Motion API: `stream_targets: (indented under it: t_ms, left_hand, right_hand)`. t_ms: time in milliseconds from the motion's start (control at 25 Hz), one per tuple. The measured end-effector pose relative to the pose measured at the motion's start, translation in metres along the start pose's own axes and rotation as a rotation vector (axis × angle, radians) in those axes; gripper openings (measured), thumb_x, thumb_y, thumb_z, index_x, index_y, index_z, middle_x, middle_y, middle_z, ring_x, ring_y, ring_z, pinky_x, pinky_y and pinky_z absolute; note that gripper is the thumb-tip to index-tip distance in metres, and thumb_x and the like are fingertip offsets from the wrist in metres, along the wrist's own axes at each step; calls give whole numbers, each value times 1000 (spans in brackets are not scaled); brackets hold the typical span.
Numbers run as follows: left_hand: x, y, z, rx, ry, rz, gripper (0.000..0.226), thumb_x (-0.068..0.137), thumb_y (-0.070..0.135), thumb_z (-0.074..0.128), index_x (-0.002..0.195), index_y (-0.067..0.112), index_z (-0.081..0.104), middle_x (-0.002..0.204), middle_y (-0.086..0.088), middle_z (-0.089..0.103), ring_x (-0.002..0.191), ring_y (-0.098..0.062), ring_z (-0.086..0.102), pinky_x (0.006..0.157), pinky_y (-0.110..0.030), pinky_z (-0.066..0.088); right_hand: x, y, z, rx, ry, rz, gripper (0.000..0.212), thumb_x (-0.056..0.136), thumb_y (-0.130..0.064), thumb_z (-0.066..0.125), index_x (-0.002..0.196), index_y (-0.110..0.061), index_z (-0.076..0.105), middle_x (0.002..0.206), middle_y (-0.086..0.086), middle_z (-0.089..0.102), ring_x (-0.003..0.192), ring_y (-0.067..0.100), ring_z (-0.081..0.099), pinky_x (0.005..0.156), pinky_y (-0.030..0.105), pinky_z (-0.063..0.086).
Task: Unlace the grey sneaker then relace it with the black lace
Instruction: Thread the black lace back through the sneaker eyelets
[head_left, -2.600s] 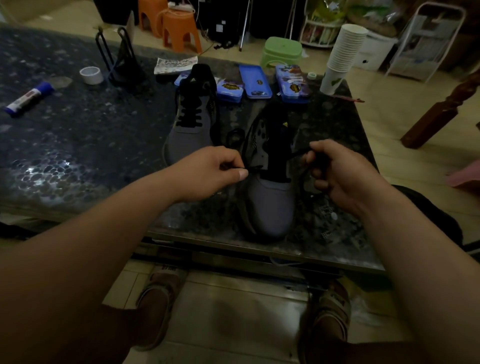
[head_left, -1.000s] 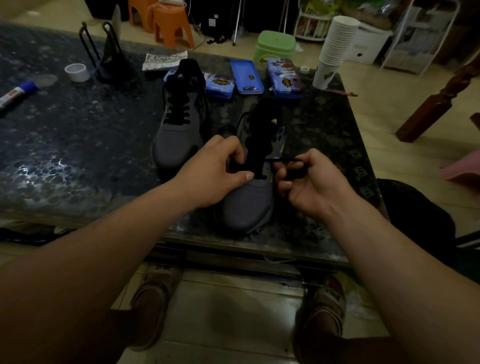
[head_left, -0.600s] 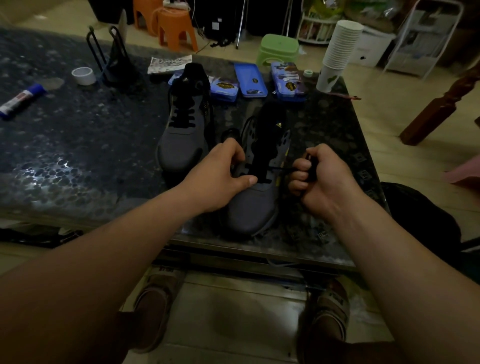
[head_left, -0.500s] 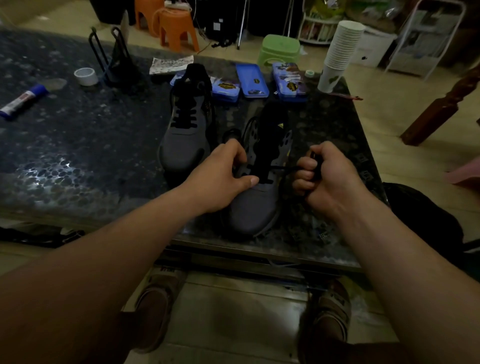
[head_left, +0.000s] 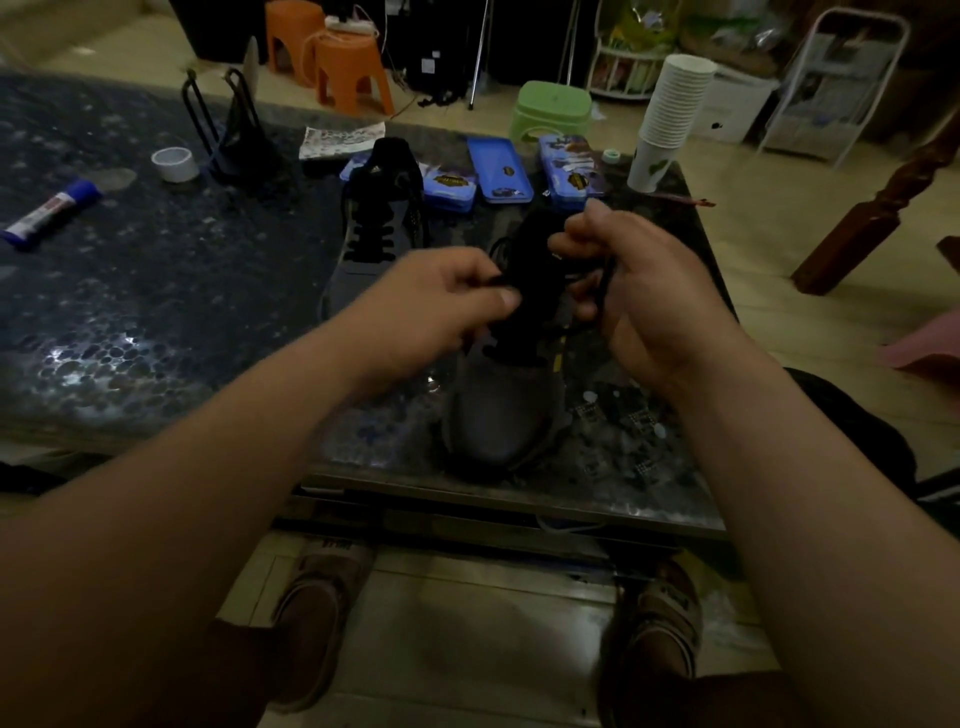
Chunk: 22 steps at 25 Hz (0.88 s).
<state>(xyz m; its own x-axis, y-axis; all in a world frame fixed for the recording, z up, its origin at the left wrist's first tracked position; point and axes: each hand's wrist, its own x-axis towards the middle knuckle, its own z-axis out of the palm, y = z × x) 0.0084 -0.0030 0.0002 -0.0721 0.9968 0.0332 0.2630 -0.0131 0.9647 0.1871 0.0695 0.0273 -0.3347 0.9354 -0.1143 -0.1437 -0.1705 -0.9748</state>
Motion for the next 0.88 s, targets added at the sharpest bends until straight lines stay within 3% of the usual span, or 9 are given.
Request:
stream_targets:
  t_ms: [80,200,280,400,520,600,680,760,880]
  left_hand:
    - [-3,0,-26,-300,203,-99,22,100,9,60,80,17,58,58,5,52,45,-6,39,43,-17,29]
    - [-6,-7,-59,-670,394,-250,24,101,18,54,77,22,52,61,6,43,41,-7,27,49,-22,27]
    - [-5,-13,-68,-756,502,-329,21,101,20,52,79,23,52,62,8,46,41,-7,34,51,-23,33]
    - [-4,-15,-60,-509,624,-406,9,94,26,64,97,18,62,83,3,65,65,-11,65,66,-30,54]
    - [-4,-18,-50,-111,680,-420,70,80,39,73,139,11,47,131,-4,53,95,-19,64,86,-41,60]
    - [-10,-14,-39,163,754,-277,55,88,32,70,133,14,44,134,-2,38,91,-13,55,88,-39,55]
    - [-13,-9,-26,304,743,-20,26,91,22,66,111,16,50,114,0,50,85,-5,54,82,-30,51]
    - [-13,-16,-7,412,436,98,20,93,24,66,110,19,58,103,3,60,90,-10,60,80,-28,50]
    - [-13,-33,18,718,10,151,47,94,35,67,138,22,56,130,1,52,119,-22,55,100,-43,50]
  right_hand:
    - [11,8,-7,-35,110,6,22,106,-31,53,113,-13,63,102,3,69,77,14,66,64,27,50]
    - [21,18,-13,-688,220,-116,17,104,-24,53,110,-27,69,103,-5,70,85,10,67,67,23,50]
    - [25,24,-9,-1001,122,-194,16,101,-26,59,112,-29,71,110,-5,69,89,9,64,73,25,50]
    - [27,33,1,-1368,46,-180,36,95,-46,67,127,-29,65,120,1,56,103,19,60,84,33,51]
    - [28,36,9,-1488,94,-251,31,92,-45,70,120,-31,67,115,2,54,105,22,58,78,32,46]
    - [30,34,10,-1376,107,-239,16,94,-37,70,107,-28,71,106,0,57,97,19,59,76,32,46]
    - [32,28,11,-984,137,-117,11,94,-30,69,95,-19,72,96,1,66,88,17,64,75,35,50]
    - [26,15,11,-534,131,10,14,97,-25,63,90,-15,70,85,2,70,83,18,65,77,36,50]
    - [12,-14,3,-30,-9,31,18,102,-22,54,86,-16,59,64,-1,55,66,16,60,74,36,52]
